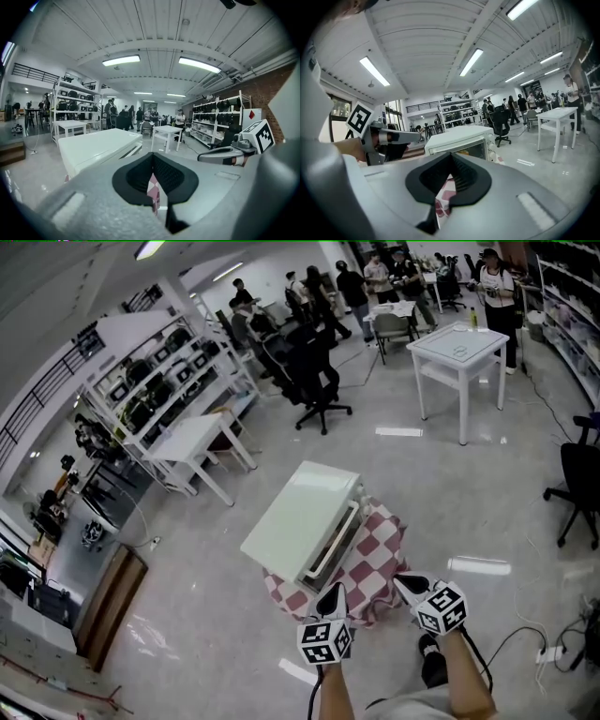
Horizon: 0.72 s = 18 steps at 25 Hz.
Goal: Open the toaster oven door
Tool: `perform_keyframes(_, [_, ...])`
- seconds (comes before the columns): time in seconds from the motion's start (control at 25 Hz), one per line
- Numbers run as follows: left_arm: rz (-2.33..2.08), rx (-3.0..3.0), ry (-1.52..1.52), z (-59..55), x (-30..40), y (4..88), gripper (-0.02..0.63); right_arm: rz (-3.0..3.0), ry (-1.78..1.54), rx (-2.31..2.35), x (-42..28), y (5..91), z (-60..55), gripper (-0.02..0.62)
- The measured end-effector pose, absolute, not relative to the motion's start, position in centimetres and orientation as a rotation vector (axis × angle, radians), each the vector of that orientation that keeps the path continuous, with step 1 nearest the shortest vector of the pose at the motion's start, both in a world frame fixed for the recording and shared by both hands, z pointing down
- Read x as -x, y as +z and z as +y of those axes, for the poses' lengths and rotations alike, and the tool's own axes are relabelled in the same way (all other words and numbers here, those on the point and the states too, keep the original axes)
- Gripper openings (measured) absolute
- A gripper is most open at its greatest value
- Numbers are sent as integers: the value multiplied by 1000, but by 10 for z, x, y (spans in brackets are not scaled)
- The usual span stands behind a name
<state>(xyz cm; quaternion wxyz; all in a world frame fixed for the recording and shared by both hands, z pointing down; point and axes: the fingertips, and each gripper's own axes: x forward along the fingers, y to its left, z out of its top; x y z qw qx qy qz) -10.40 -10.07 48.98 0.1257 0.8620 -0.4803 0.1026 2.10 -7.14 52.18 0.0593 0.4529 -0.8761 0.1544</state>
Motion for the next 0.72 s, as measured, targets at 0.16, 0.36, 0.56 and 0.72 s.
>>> perform_keyframes(0.16, [-1433, -2501, 309, -125, 92, 486, 7, -2648, 382, -1275, -26, 520, -98, 2])
perform_keyframes(0.36, [-1503, -2461, 312, -147, 87, 481, 6, -2593, 219, -1122, -28, 524, -124, 3])
perform_keyframes(0.56, [-1563, -2366, 345, -165, 96, 492, 6, -2564, 101, -971, -19, 540, -148, 3])
perform_keyframes(0.72, [-1602, -2339, 325, -174, 96, 490, 6, -2592, 87, -924, -18, 535, -169, 3])
